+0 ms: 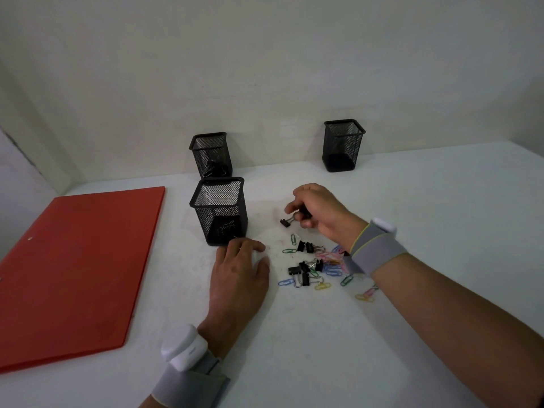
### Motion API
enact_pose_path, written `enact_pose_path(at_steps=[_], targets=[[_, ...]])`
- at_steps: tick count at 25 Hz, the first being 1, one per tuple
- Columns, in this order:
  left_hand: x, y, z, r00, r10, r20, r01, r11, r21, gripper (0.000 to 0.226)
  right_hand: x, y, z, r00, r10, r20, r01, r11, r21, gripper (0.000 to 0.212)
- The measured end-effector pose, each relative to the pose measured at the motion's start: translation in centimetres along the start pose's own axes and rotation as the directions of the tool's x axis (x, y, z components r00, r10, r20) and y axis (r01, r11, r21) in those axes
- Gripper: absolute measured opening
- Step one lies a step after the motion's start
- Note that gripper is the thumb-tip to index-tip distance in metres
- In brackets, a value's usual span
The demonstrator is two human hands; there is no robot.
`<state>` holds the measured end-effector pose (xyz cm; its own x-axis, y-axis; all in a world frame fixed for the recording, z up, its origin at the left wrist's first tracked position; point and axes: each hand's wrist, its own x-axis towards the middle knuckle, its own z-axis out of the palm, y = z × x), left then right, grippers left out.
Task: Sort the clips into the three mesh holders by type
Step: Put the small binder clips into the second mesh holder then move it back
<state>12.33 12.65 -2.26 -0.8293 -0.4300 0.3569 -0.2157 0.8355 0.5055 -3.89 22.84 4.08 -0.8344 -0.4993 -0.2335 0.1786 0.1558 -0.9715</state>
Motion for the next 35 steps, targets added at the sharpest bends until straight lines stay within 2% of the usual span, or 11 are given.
enact_pose_path(at_steps=[3,5,7,10,17,19,22,26,29,32,35], targets=[[0.0,0.1,-0.1,1.000,0.008,-0.013,-0.008,1.000,0.000,0.024,0.4,0.4,-0.9,0.995,-0.102,0.003,0.097,0.940,-0.328,0.015],[0.0,0.1,-0.1,1.000,0.004,-0.006,-0.004,1.000,0.000,0.024,0.6,1.1,-1.1,0.966,-0.227,0.124,0.248,0.678,-0.692,0.025],[-0.1,0.1,0.0,1.000,0.002,0.002,-0.002,1.000,-0.001,0.024,0.5,1.7,-1.2,0.944,-0.218,0.247,0.327,0.517,-0.791,0.031],[-0.1,0.0,0.1,1.000,0.011,-0.007,-0.011,1.000,-0.004,0.022,0.5,2.2,-1.0,0.939,-0.245,0.241,0.335,0.498,-0.800,0.015],[-0.1,0.0,0.1,1.000,0.010,-0.022,-0.010,1.000,-0.014,0.021,-0.7,2.6,-3.0,0.947,-0.267,0.178,0.285,0.447,-0.848,0.022],[-0.1,-0.1,0.2,1.000,0.013,-0.020,-0.013,1.000,-0.016,0.021,-1.0,2.3,-3.9,0.966,-0.237,0.106,0.229,0.591,-0.774,0.014],[-0.1,-0.1,0.2,1.000,0.016,-0.022,-0.016,1.000,-0.019,0.020,-1.5,1.7,-4.9,0.999,-0.035,-0.006,0.029,0.919,-0.392,0.018],[-0.2,-0.2,0.2,1.000,0.011,-0.023,-0.012,1.000,-0.023,0.019,-2.5,1.9,-6.5,0.999,0.046,0.004,-0.045,0.984,-0.174,0.023],[-0.2,-0.2,0.2,1.000,0.014,-0.027,-0.015,0.999,-0.033,0.019,-3.2,2.0,-6.5,1.000,0.000,-0.005,-0.002,0.931,-0.364,0.020],[-0.3,-0.1,0.1,0.999,0.013,-0.032,-0.014,0.999,-0.039,0.019,-4.0,2.9,-5.8,0.975,-0.204,0.083,0.197,0.638,-0.745,0.036],[-0.4,-0.2,0.1,1.000,0.013,-0.026,-0.014,0.999,-0.037,0.019,-5.2,3.1,-4.9,0.957,-0.215,0.195,0.283,0.542,-0.791,0.029]])
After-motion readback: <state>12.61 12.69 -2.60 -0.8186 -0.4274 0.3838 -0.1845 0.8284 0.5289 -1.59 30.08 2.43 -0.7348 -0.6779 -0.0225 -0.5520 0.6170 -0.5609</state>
